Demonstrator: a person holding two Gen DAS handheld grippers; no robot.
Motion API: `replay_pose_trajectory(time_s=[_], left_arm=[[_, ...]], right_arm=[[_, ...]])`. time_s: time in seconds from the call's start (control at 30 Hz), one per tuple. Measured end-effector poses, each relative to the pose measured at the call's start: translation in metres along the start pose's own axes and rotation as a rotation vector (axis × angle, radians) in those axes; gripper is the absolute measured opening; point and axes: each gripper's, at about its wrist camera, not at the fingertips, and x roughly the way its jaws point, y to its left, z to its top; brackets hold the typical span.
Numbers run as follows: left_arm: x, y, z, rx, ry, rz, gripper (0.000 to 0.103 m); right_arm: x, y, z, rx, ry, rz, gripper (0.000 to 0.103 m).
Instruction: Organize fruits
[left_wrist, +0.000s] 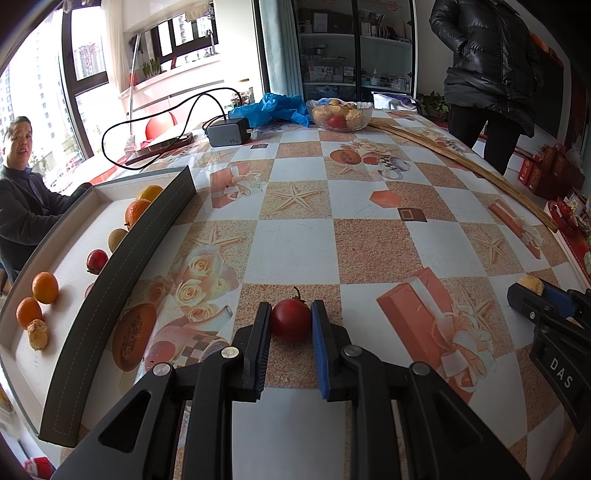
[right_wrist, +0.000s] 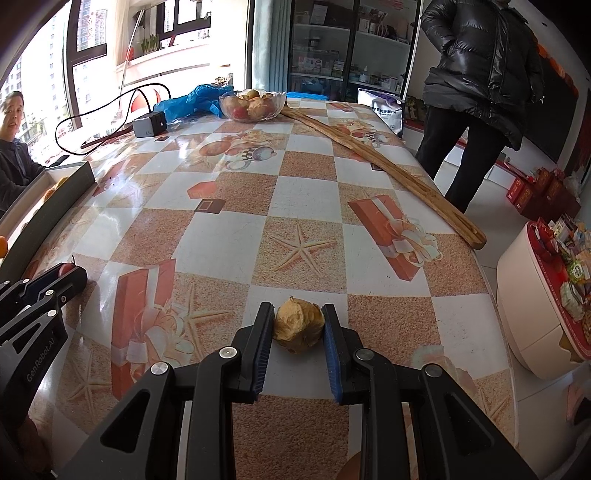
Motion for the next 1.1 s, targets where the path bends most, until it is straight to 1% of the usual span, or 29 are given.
replay_pose_trajectory(time_s=[0.13, 0.23, 0.3, 0.43, 0.6, 0.8, 1.0, 1.1], left_arm=[[0.000, 0.001, 0.000, -0.010, 0.005, -0.014, 0.023], [0.000, 0.013, 0.001, -0.056, 0.028, -0.092, 0.023], [-0.004, 0.021, -0.001, -0.069, 0.042, -0.128, 0.023], [-0.013, 0.041, -0.005, -0.120, 0.078, -0.187, 0.023], [-0.027, 0.061, -0.006, -0.153, 0.077, -0.206, 0.023], [-0.048, 0.080, -0.003, -0.161, 0.047, -0.187, 0.023], [-0.067, 0.108, 0.010, -0.177, 0.003, -0.139, 0.023], [-0.077, 0.131, 0.017, -0.191, -0.021, -0.092, 0.023]], right_arm=[[0.000, 0.002, 0.001, -0.001, 0.001, 0.000, 0.028], [-0.001, 0.000, 0.000, -0.004, 0.005, 0.005, 0.027], [-0.001, -0.004, 0.001, 0.000, 0.019, 0.021, 0.027], [-0.005, -0.018, -0.002, 0.043, 0.052, 0.083, 0.027], [-0.007, -0.036, 0.000, 0.109, 0.094, 0.175, 0.027], [-0.008, -0.042, 0.005, 0.122, 0.125, 0.225, 0.027], [-0.016, -0.015, 0.019, 0.048, 0.114, 0.274, 0.027], [-0.020, 0.004, 0.030, 0.011, 0.109, 0.313, 0.027]])
